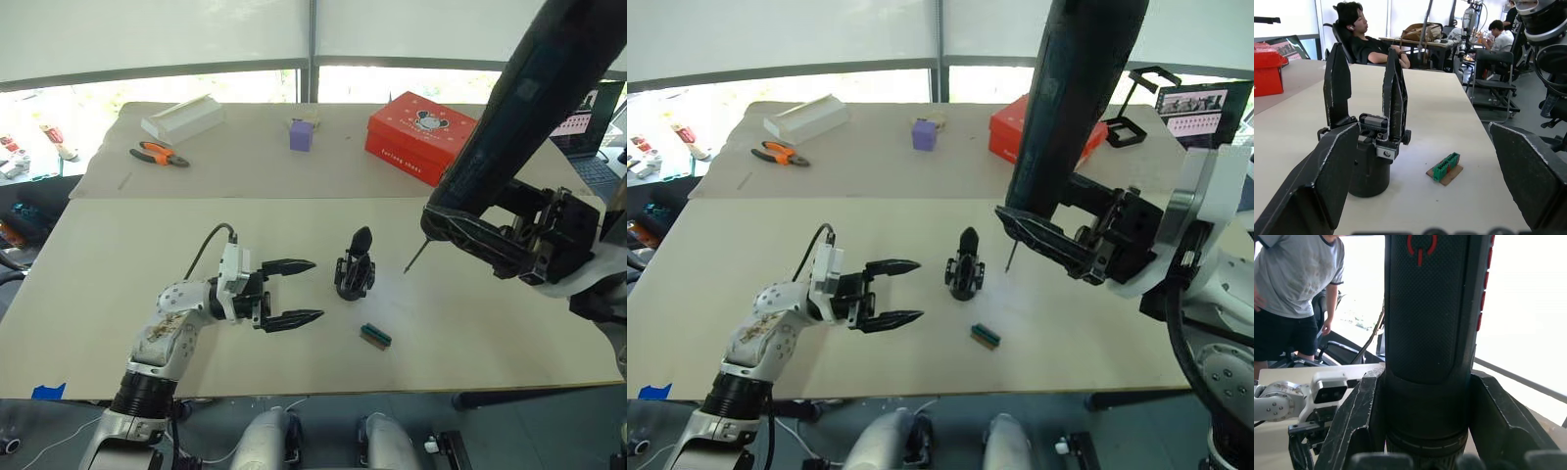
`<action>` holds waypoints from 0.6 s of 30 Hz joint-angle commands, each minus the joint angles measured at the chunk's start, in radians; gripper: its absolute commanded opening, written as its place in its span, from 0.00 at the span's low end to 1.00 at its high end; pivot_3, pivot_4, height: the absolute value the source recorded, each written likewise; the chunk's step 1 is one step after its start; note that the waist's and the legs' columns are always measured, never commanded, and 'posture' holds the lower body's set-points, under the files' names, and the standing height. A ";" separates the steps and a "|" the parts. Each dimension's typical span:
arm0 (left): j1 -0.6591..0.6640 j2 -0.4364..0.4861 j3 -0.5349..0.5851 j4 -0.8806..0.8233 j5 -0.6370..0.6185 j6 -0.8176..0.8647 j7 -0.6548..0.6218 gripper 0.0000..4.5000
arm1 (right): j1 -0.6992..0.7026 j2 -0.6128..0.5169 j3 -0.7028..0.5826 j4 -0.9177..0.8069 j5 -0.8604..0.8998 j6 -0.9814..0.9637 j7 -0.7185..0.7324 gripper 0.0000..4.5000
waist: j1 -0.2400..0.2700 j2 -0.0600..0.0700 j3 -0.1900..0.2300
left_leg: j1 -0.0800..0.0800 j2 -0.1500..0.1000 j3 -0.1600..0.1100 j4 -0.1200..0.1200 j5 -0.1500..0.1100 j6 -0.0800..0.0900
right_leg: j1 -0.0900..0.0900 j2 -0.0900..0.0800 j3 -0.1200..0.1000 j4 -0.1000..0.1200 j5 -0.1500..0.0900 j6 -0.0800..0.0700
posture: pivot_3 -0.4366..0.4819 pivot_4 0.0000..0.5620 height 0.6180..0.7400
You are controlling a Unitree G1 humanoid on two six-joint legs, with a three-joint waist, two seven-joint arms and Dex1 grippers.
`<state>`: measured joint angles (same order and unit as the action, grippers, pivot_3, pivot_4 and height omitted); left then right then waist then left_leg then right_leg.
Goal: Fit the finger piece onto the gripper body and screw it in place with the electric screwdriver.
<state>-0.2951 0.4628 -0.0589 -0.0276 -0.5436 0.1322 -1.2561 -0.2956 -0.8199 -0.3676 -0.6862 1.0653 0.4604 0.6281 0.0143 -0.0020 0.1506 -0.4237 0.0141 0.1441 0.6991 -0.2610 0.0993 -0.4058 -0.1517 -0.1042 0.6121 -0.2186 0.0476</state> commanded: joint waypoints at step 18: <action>-0.080 -0.128 -0.092 0.257 0.296 -0.212 0.174 0.99 | -0.319 0.140 0.250 0.100 -0.031 0.028 0.051 0.43 | -0.001 0.000 0.000 | 0.000 0.000 0.001 0.000 0.000 0.000 | 0.000 0.000 -0.001 0.000 0.000 0.000 | 0.48 0.27 1.00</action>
<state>-0.3556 0.3462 -0.1380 0.2209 -0.2721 -0.0525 -1.1056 -0.5836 -0.6885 -0.1140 -0.5776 1.0482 0.5138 0.6634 0.0133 -0.0021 0.1506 -0.4241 0.0140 0.1456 0.6988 -0.2608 0.0992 -0.4061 -0.1516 -0.1049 0.6122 -0.2182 0.0477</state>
